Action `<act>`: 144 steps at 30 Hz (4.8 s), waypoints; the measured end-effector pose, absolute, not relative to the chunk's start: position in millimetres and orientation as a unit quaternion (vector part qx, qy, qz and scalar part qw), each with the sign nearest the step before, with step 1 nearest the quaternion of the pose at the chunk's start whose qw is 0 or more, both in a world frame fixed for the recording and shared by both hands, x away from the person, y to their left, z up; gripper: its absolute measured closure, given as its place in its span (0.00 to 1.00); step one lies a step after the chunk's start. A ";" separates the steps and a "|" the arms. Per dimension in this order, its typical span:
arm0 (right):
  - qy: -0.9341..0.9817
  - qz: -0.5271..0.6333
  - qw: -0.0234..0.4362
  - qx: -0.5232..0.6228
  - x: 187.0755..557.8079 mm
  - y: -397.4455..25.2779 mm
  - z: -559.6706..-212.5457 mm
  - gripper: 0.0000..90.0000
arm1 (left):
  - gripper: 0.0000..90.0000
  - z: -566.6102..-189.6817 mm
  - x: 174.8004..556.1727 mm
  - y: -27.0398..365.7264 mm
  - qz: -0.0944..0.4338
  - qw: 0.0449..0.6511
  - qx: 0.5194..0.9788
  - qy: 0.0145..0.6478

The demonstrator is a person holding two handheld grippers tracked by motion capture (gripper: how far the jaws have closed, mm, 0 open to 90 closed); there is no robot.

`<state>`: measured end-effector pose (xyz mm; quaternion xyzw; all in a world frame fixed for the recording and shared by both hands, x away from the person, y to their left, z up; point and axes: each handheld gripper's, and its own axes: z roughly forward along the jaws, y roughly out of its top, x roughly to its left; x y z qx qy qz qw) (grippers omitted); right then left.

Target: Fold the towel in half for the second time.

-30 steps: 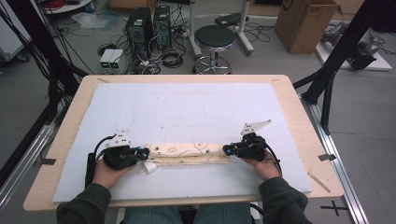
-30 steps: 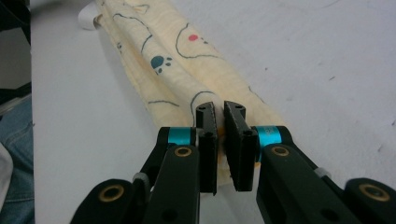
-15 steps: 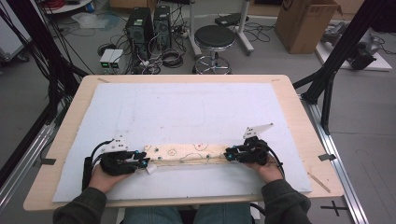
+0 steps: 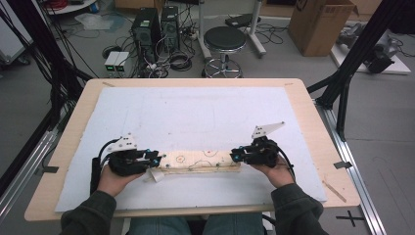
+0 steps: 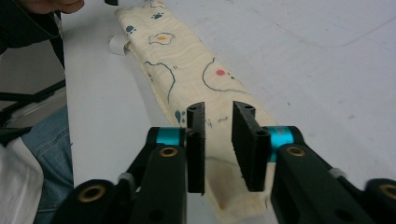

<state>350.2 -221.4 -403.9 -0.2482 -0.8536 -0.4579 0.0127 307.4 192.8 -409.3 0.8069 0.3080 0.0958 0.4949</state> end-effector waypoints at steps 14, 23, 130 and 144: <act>-0.889 -0.408 0.037 -0.204 363.5 -154.5 -415.8 0.97 | 0.97 -422.1 325.6 145.0 0.072 0.448 0.850 0.267; -0.909 -0.371 0.037 -0.185 355.7 -148.2 -428.9 0.97 | 0.97 -429.3 319.3 147.3 0.081 0.409 0.873 0.255; -0.867 -0.418 -0.032 -0.271 370.0 -236.9 -415.1 0.46 | 0.54 -436.3 344.9 222.1 0.072 0.440 0.816 0.367; -0.880 -0.377 0.029 -0.288 386.1 -228.0 -434.6 0.87 | 0.89 -440.7 346.4 216.9 0.054 0.430 0.828 0.355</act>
